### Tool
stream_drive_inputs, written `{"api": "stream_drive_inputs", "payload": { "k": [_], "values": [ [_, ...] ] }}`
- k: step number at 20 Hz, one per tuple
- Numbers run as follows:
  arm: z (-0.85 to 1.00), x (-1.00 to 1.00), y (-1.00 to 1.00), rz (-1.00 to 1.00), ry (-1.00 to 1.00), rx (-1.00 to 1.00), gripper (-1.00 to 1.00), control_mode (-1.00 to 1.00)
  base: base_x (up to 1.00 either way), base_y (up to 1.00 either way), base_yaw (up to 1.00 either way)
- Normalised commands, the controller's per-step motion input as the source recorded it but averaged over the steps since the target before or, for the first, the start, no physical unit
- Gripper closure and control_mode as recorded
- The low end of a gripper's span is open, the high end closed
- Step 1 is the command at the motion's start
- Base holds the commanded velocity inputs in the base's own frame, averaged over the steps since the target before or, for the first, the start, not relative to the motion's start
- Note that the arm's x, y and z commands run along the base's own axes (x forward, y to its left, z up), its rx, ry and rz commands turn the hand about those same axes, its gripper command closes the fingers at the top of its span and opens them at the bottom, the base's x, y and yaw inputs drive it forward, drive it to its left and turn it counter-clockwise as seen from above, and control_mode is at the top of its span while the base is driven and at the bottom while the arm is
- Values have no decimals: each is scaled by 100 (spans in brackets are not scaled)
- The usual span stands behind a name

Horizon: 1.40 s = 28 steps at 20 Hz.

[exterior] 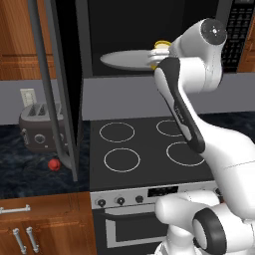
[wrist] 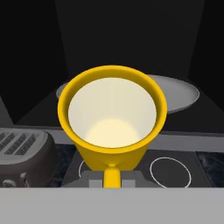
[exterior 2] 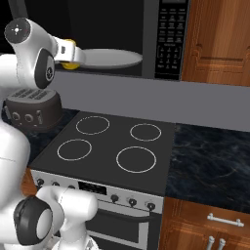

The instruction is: Pick the mug from the counter and place it inside the microwave. Then close the microwave.

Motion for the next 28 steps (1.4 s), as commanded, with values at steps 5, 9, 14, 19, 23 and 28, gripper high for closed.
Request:
{"api": "stream_drive_inputs", "payload": {
  "k": [5, 9, 14, 19, 23, 28],
  "values": [
    [-1, 43, 0, 0, 0, 0, 100, -100, 0, 0, 0],
    [0, 60, 0, 0, 0, 0, 100, -100, 0, 0, 0],
    [0, 39, 0, 0, 6, 0, 100, -100, 0, 0, 0],
    [0, 7, 0, 0, 8, 0, 100, -100, 0, 0, 0],
    [-1, 27, 0, 0, 1, 0, 100, -100, 0, 0, 0],
    [-3, 38, 0, 0, 0, 0, 100, -100, 0, 0, 0]
  ]
}}
